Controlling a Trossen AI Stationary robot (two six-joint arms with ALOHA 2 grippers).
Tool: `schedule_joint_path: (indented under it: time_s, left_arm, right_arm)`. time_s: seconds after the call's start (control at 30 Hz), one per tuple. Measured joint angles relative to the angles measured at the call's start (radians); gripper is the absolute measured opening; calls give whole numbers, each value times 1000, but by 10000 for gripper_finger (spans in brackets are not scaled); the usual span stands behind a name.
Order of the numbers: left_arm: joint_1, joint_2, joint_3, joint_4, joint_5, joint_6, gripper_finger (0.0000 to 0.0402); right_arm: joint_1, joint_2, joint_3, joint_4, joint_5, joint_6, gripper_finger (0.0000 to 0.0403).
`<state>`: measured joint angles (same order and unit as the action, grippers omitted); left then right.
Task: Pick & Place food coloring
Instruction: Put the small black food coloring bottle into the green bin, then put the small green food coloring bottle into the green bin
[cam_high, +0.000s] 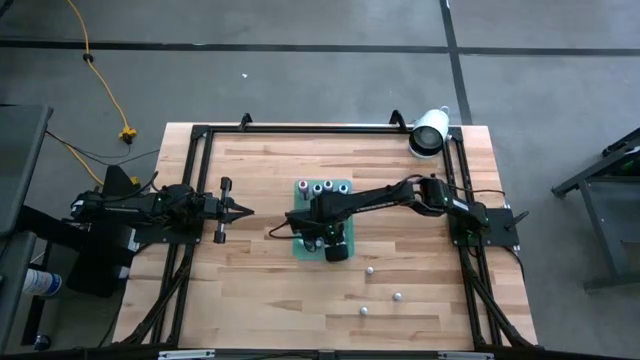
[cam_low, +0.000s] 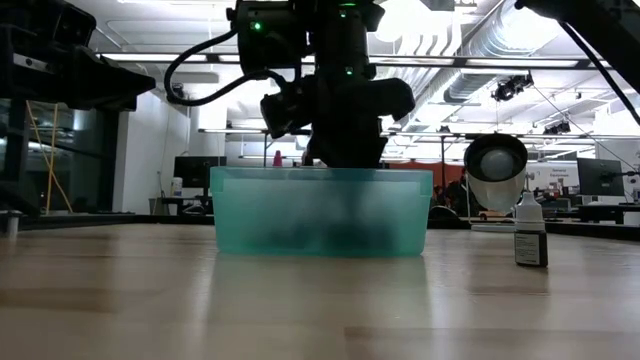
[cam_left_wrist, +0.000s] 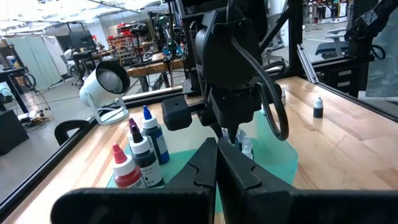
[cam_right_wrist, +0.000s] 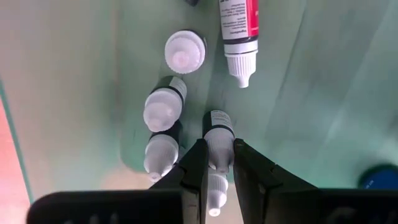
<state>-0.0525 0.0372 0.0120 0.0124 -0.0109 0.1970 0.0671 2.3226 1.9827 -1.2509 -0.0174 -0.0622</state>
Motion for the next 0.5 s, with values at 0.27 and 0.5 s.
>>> schedule_joint_path:
  time_s: [0.27,0.5]
  left_arm:
    - [0,0,0,0,0,0,0]
    - [0,0,0,0,0,0,0]
  right_arm:
    - [-1,0,-1,5,2,1,68]
    - [-1,2,-3,7,7,6,121]
